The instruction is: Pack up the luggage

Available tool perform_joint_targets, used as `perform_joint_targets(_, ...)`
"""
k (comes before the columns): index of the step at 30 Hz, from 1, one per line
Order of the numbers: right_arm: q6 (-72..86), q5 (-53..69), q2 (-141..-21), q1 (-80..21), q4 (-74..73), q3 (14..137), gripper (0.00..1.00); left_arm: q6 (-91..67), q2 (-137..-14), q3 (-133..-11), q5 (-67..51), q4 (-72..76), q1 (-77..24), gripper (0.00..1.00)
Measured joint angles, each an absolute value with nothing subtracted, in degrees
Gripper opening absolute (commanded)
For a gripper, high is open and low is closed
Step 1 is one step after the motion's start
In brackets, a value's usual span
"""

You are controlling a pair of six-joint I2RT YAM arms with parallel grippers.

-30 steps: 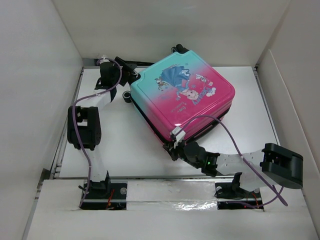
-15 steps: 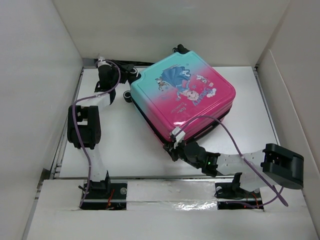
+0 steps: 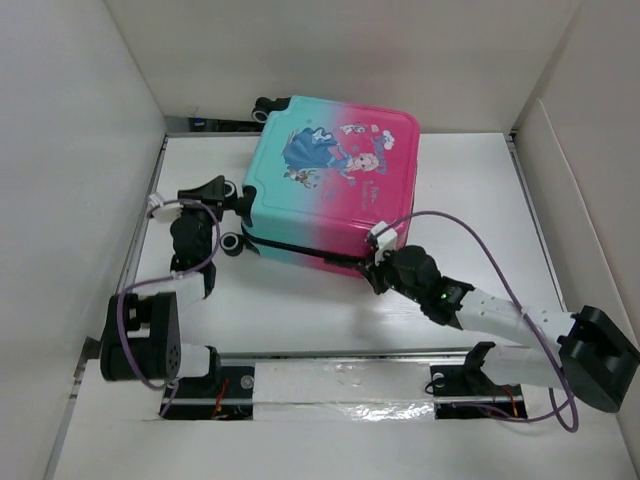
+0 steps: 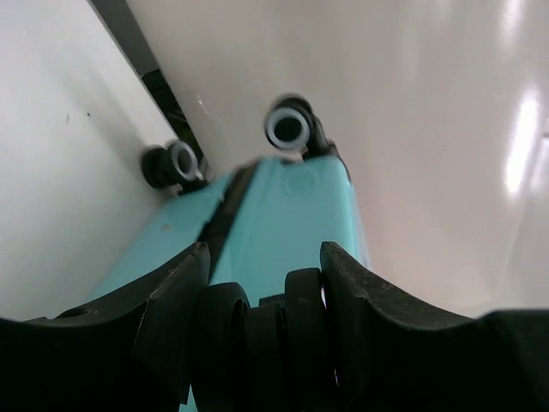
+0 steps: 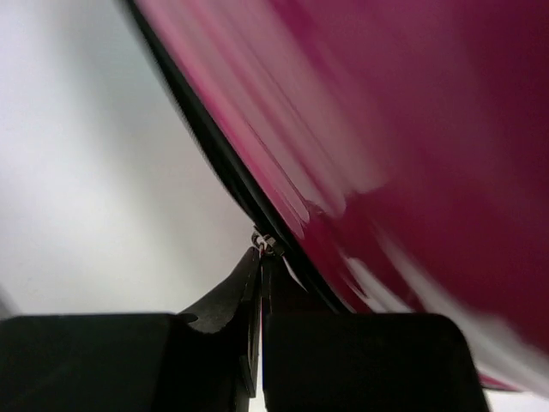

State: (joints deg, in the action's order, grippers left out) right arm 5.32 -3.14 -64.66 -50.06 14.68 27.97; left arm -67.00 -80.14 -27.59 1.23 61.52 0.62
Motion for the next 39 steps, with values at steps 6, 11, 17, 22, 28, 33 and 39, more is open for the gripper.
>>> perform_joint_targets(6,3.9,-6.3,-75.3,-52.0,13.5,36.7,0.0,-66.0,-65.4,-13.8,4.4,65.1,-5.4,0.0)
perform_joint_targets(11,2.9,-9.4,-87.2,-59.8,13.9,46.5,0.0,-63.5,-53.0,-8.3,8.3,59.4,-16.1,0.0)
perform_joint_targets(17,0.3,-10.2,-85.6,-59.7,6.7,47.9,0.0,-60.4,-42.9,-6.8,18.9,50.0,-25.8,0.0)
perform_joint_targets(22,-3.9,-2.3,-76.9,-51.6,-0.9,43.9,0.0,-60.0,-45.2,-8.0,20.6,50.1,-36.2,0.0)
perform_joint_targets(28,-7.2,5.1,-66.7,-36.1,-8.6,41.3,0.0,-59.5,-60.0,-15.9,16.9,55.2,-46.6,0.0)
perform_joint_targets(33,-6.0,3.9,-60.4,-32.5,-3.6,33.9,0.0,-58.7,-67.9,-21.0,11.3,58.0,-48.9,0.0)
perform_joint_targets(39,-0.6,-12.6,-52.5,-41.3,2.7,25.5,0.0,-55.6,-70.5,-26.1,6.8,53.5,-49.0,0.0)
